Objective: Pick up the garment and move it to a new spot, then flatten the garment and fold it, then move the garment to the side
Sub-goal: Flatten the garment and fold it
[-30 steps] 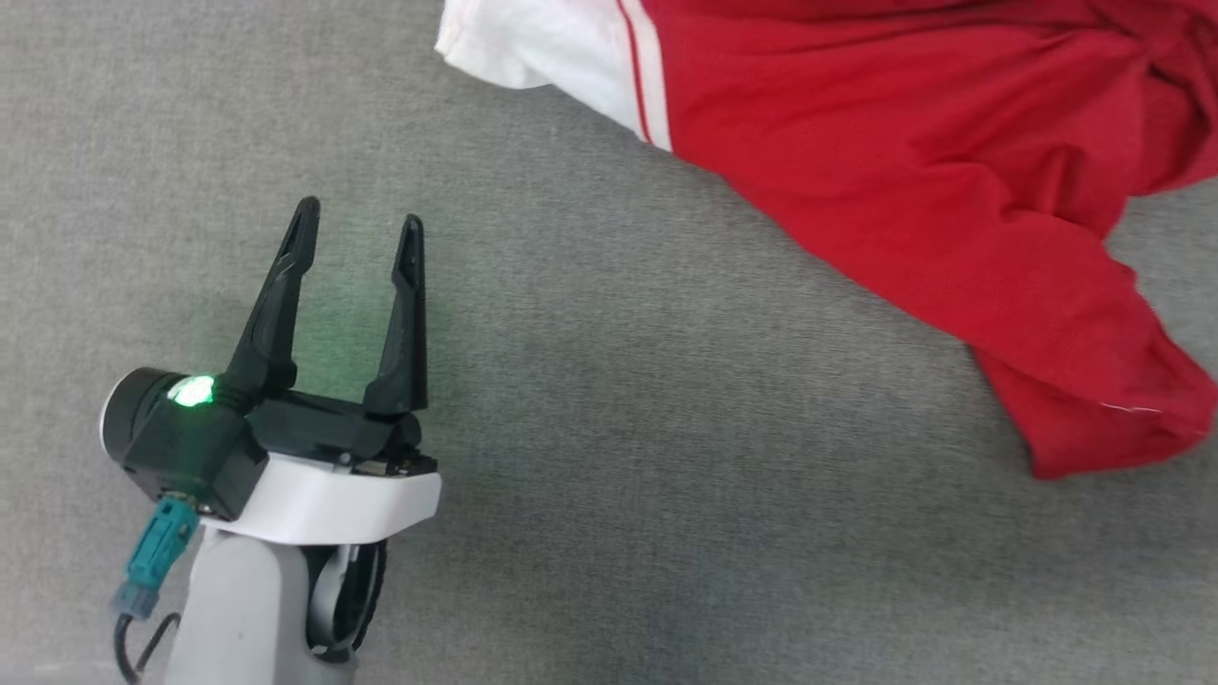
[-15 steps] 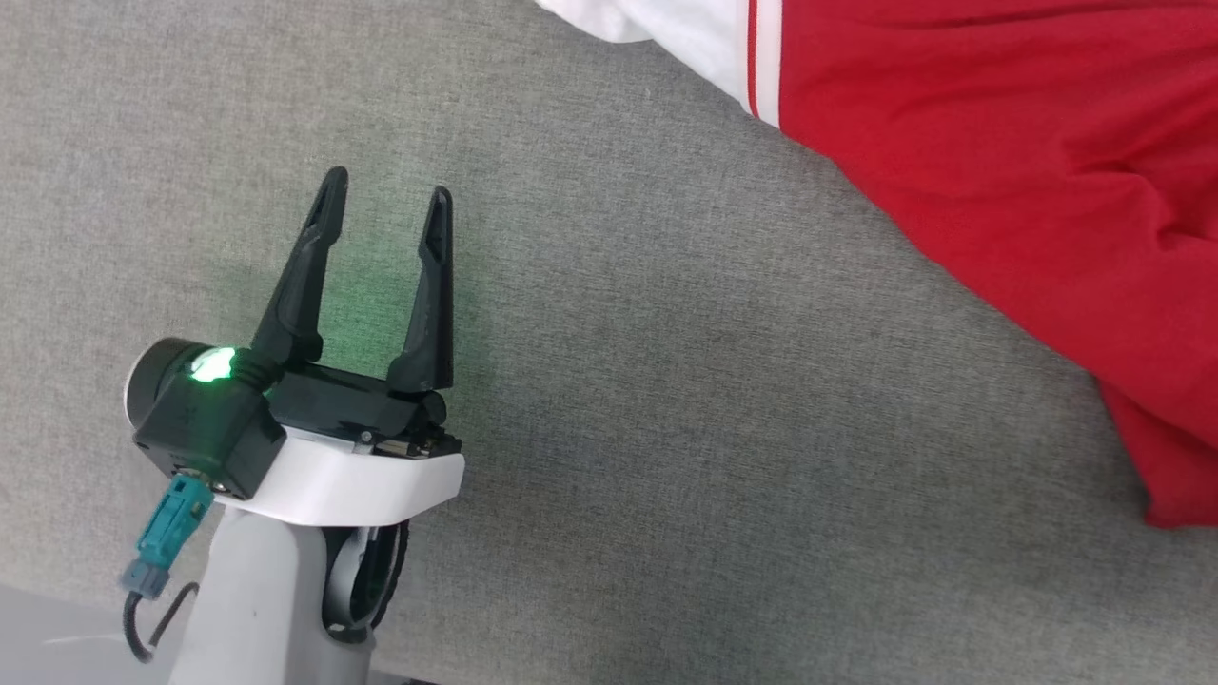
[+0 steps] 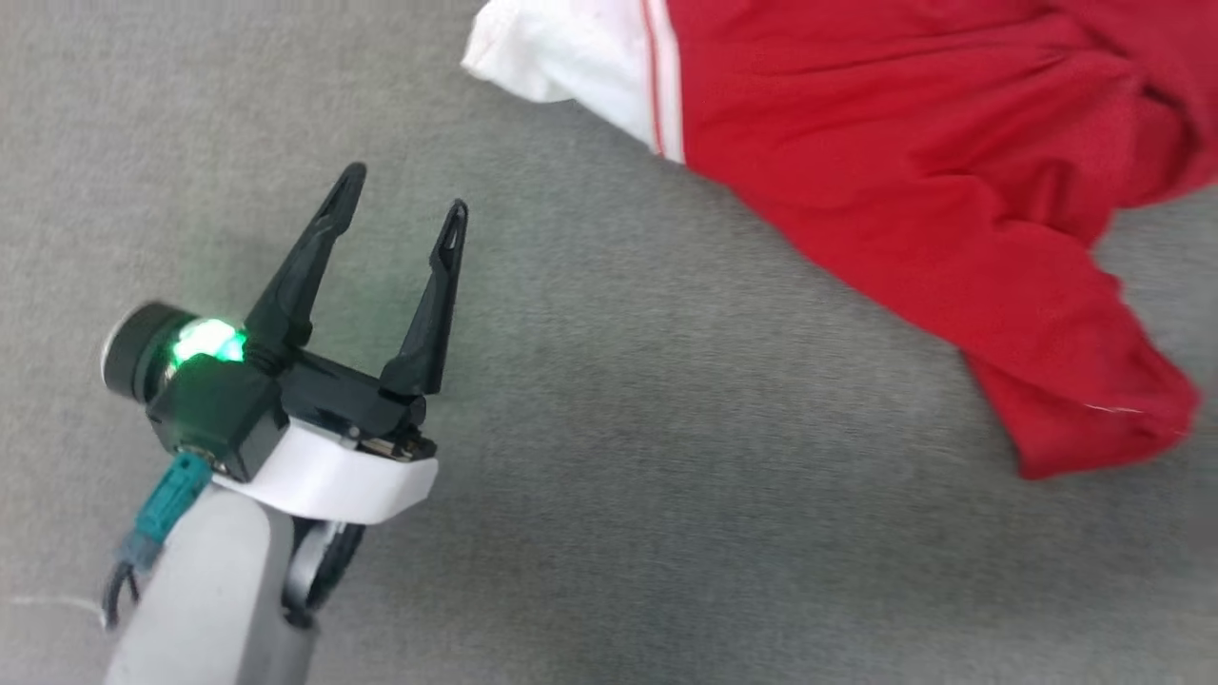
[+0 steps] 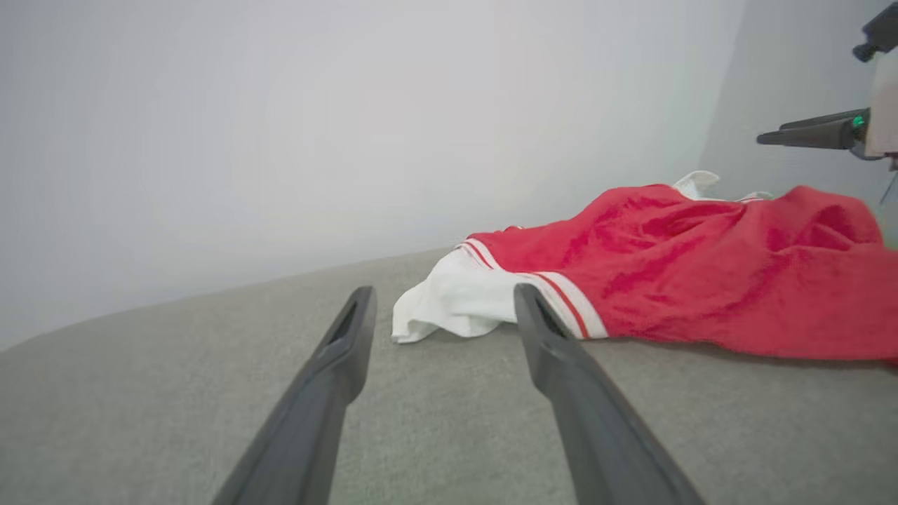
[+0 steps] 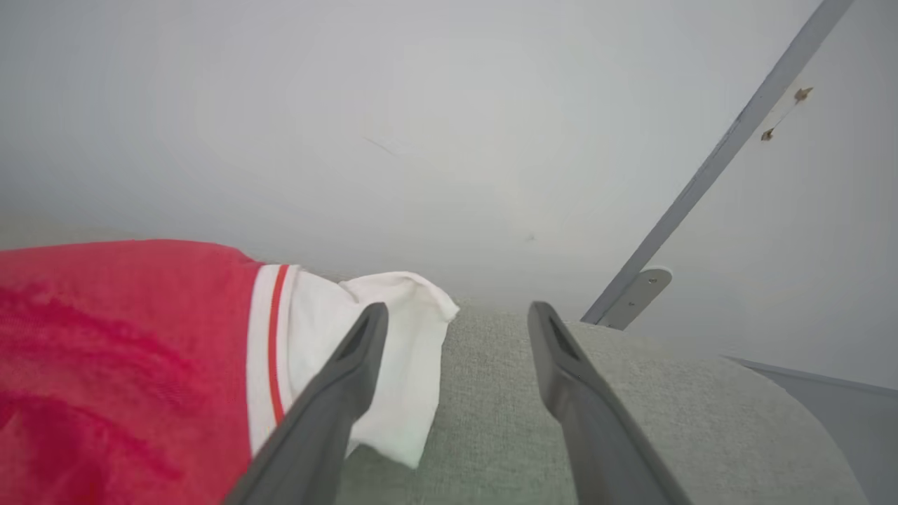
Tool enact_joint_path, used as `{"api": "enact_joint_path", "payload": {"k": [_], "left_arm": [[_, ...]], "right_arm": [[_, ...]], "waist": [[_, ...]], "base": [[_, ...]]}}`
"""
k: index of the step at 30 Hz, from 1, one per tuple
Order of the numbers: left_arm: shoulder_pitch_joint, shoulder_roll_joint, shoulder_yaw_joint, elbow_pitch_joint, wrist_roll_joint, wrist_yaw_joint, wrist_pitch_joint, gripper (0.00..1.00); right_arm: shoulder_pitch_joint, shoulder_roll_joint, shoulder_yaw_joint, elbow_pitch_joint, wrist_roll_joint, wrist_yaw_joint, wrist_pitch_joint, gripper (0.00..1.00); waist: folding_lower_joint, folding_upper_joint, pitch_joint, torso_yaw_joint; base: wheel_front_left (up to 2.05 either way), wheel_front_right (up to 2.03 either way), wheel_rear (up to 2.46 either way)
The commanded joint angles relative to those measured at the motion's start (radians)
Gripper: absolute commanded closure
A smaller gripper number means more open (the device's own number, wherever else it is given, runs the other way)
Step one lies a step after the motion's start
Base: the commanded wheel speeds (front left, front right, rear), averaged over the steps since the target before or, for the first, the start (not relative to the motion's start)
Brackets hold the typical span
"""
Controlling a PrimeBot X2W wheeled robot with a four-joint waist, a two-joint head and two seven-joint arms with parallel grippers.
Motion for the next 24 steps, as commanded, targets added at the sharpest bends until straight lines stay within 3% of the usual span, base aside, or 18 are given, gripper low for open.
{"api": "enact_joint_path", "payload": {"k": [1,7,12,18,21,24], "left_arm": [[-0.026,0.023,-0.013,0.004,-0.008,-0.002,-0.005,0.0],[-0.226,0.265,-0.306,0.027,-0.157,-0.001,0.11,0.0],[-0.511,0.43,-0.67,-0.006,-0.344,0.0,0.337,0.0],[-0.854,0.459,-1.006,0.051,-0.589,0.0,0.546,0.0],[-0.943,0.433,-1.049,0.087,-0.641,0.0,0.625,0.0],[-0.933,0.414,-1.055,0.091,-0.645,0.0,0.697,0.0]], "right_arm": [[0.038,0.0,-0.001,-0.025,0.016,0.0,-0.021,0.0],[0.301,0.023,-0.045,-0.242,0.109,0.0,-0.09,0.0],[0.45,0.044,-0.131,-0.377,0.109,0.0,-0.089,0.0],[0.564,0.098,-0.238,-0.528,0.066,0.0,-0.048,0.0],[0.601,0.139,-0.274,-0.589,0.045,0.0,-0.025,0.0],[0.619,0.164,-0.295,-0.623,0.03,0.0,-0.014,0.0]], "waist": [[0.0,0.0,-0.046,-0.049],[0.0,0.0,-0.102,-0.15],[0.0,0.0,-0.111,-0.209],[0.0,0.0,-0.088,-0.284],[0.0,0.0,-0.066,-0.322],[0.0,0.0,-0.05,-0.347]], "base": [[0.0,0.0,0.0],[0.0,0.0,0.0],[0.0,0.0,0.0],[0.0,0.0,0.0],[0.0,0.0,0.0],[0.0,0.0,0.0]]}}
